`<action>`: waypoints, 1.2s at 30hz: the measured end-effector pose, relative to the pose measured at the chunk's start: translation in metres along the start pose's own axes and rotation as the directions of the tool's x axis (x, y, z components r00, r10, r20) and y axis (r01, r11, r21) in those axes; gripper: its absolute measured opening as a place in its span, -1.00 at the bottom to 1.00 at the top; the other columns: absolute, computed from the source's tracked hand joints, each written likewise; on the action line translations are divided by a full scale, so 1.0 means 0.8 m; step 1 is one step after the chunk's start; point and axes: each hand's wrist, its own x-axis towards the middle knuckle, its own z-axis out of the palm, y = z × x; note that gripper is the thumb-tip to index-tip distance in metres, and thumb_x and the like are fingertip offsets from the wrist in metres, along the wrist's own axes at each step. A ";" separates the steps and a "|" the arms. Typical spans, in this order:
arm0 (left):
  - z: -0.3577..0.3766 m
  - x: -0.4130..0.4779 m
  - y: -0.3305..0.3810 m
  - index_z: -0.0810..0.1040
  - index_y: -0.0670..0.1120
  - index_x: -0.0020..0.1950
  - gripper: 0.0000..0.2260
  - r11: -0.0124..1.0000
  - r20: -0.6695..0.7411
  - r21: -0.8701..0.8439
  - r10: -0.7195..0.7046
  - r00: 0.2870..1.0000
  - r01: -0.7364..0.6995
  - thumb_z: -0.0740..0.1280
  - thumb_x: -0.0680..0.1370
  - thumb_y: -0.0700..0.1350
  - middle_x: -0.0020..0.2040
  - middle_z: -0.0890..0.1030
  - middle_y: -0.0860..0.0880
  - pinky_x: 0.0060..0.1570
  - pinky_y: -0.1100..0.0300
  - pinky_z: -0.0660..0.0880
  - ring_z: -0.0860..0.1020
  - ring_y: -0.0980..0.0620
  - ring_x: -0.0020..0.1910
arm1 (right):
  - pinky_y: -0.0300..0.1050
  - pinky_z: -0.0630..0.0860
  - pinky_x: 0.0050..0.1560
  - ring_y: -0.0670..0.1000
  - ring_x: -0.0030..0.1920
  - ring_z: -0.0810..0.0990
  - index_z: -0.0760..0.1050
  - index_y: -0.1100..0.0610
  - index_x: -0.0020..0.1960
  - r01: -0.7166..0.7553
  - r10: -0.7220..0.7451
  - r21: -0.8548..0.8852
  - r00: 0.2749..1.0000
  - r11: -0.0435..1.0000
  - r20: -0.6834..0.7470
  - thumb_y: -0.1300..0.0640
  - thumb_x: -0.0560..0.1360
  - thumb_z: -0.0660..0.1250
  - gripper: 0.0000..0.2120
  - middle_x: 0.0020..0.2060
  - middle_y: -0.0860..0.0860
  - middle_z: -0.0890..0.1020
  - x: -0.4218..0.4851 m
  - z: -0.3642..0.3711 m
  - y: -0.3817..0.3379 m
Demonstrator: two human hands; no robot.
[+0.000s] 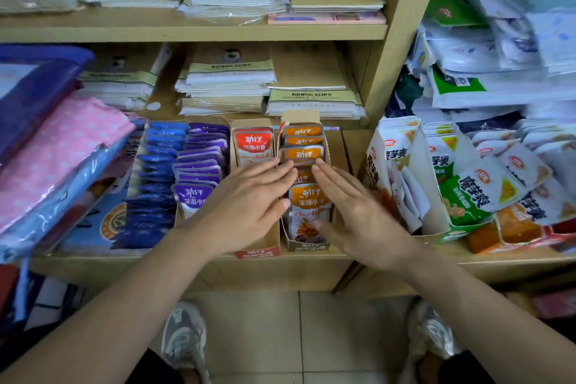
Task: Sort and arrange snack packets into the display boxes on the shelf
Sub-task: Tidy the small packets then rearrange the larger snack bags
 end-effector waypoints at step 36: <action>0.036 0.002 0.028 -0.05 -0.03 0.67 -0.31 0.985 -0.060 0.069 -0.153 0.986 0.157 0.19 0.66 0.18 0.67 0.00 0.00 0.59 -0.03 0.07 -0.02 0.03 0.64 | 0.05 0.40 0.44 -0.05 0.46 0.40 0.06 0.00 0.63 -0.222 0.224 0.816 0.967 0.534 0.117 0.38 0.58 0.21 -0.29 0.49 -0.06 0.40 -0.040 0.039 -0.050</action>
